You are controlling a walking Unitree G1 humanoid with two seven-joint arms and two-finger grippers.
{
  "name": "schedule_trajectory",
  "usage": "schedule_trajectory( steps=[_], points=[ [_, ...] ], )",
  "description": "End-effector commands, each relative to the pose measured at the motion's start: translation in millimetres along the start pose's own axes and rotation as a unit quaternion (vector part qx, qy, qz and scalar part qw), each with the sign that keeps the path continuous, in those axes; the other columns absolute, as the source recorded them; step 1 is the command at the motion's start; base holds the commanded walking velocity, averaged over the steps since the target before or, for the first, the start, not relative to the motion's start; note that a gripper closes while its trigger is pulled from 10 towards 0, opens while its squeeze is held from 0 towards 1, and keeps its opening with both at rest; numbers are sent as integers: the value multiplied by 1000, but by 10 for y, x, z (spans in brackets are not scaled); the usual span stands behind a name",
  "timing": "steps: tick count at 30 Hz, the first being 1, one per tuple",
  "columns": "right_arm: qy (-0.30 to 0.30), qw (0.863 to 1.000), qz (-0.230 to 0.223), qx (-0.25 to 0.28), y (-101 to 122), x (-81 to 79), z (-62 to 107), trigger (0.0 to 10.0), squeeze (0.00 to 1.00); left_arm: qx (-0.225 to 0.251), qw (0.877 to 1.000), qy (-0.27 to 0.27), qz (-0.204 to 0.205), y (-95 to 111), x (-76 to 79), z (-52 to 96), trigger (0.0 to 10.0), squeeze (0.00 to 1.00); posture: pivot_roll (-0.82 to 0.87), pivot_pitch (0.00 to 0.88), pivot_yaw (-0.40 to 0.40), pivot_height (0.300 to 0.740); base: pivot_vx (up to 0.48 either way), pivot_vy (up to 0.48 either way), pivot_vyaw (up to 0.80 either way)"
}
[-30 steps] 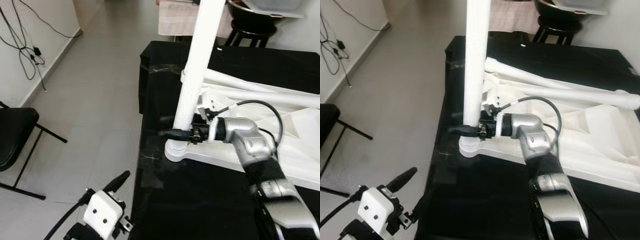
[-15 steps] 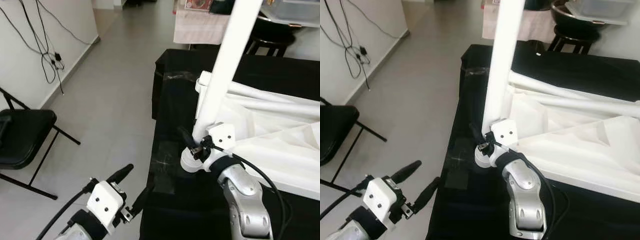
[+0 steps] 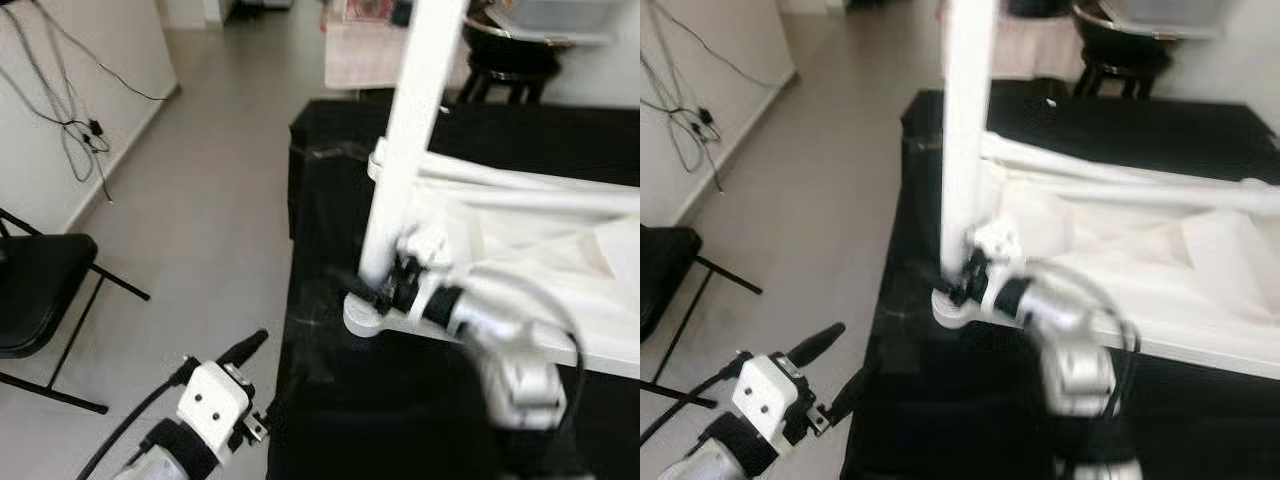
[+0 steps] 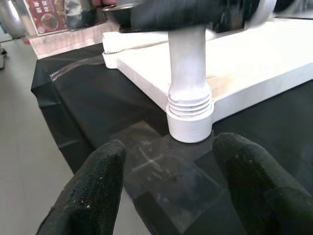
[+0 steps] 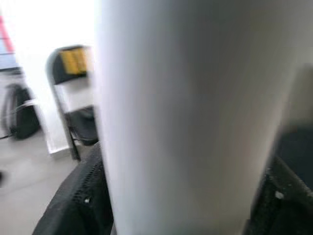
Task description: Building children table
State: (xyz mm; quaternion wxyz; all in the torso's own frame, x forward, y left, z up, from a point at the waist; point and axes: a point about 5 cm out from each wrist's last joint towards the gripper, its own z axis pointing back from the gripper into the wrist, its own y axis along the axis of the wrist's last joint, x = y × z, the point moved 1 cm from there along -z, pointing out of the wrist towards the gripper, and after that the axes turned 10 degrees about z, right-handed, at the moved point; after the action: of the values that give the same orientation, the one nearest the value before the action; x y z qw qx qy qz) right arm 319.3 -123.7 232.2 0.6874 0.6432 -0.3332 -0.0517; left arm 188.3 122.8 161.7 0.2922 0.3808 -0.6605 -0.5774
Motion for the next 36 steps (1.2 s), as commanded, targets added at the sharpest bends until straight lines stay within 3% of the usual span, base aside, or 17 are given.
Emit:
schedule_trajectory(
  steps=[1, 10, 11, 12, 13, 20, 25, 26, 28, 29, 30, 31, 32, 33, 34, 35, 36],
  points=[
    [50, 999, -16, -7, -111, 27, -5, 10000, 0, -5, 1000, 3, 4, -40, 17, 14, 10000, 0, 64, 164, -52, 740, 0, 0, 0],
    [164, 986, -24, -7, -89, 164, -94, 10000, 0, -3, 1000, -2, 3, -22, 70, 18, 10000, 0, 69, 179, -66, 740, 0, 0, 0],
    [177, 984, -28, -3, -78, 190, -123, 7490, 0, -2, 1000, -3, 4, -23, 78, 21, 10000, 0, 62, 182, -66, 740, 0, 0, 0],
    [177, 984, -28, -3, -78, 190, -123, 7490, 0, -2, 1000, -3, 4, -23, 78, 21, 10000, 0, 62, 182, -66, 740, 0, 0, 0],
    [190, 981, -36, 3, -69, 208, -151, 0, 0, -2, 1000, -4, 5, -22, 86, 23, 10000, 0, 63, 185, -67, 740, 0, 0, 0],
    [219, 975, -46, 9, -110, 206, -176, 0, 0, -2, 1000, -5, 7, -25, 108, 32, 10000, 0, 60, 187, -65, 740, 0, 0, 0],
    [146, 988, -39, 4, -191, 233, -143, 0, 0, -2, 1000, -4, 8, -26, 112, 33, 10000, 0, 54, 185, -67, 740, 0, 0, 0],
    [48, 997, -56, -12, -273, 108, -73, 0, 0, -1, 1000, -3, 9, -29, 104, 32, 10000, 0, 35, 183, -79, 740, 0, 0, 0],
    [25, 998, -62, -16, -287, 69, -47, 0, 0, -1, 1000, -3, 9, -29, 102, 32, 10000, 0, 35, 183, -79, 740, 0, 0, 0],
    [-98, 992, -56, -49, -368, -17, -34, 0, 0, -1, 1000, -1, 9, -31, 91, 34, 10000, 0, 20, 181, -77, 740, 0, 0, 0],
    [-241, 964, -42, -107, -471, -86, 77, 0, 0, 0, 1000, 0, 8, -32, 79, 33, 10000, 0, 15, 178, -74, 740, 0, 0, 0],
    [-241, 964, -42, -107, -471, -86, 77, 0, 0, 0, 1000, 0, 8, -32, 79, 33, 10000, 0, 15, 178, -74, 740, 0, 0, 0],
    [-323, 935, -47, -139, -524, -195, 214, 0, 0, 0, 1000, 0, 8, -34, 72, 28, 10000, 0, 19, 175, -72, 740, 0, 0, 0],
    [-323, 935, -47, -139, -524, -195, 214, 0, 0, 0, 1000, 0, 8, -34, 72, 28, 10000, 0, 19, 175, -72, 740, 0, 0, 0],
    [-368, 915, -52, -159, -552, -265, 312, 0, 0, 0, 1000, 1, 8, -37, 66, 23, 10000, 0, 21, 173, -70, 740, 0, 0, 0],
    [-368, 915, -52, -159, -552, -265, 312, 0, 0, 0, 1000, 1, 8, -37, 66, 23, 10000, 0, 21, 173, -70, 740, 0, 0, 0],
    [-307, 938, -52, -151, -524, -491, 193, 0, 0, -1, 1000, 1, 7, -45, 54, 17, 10000, 0, 10, 169, -60, 740, 0, 0, 0]
  ],
)
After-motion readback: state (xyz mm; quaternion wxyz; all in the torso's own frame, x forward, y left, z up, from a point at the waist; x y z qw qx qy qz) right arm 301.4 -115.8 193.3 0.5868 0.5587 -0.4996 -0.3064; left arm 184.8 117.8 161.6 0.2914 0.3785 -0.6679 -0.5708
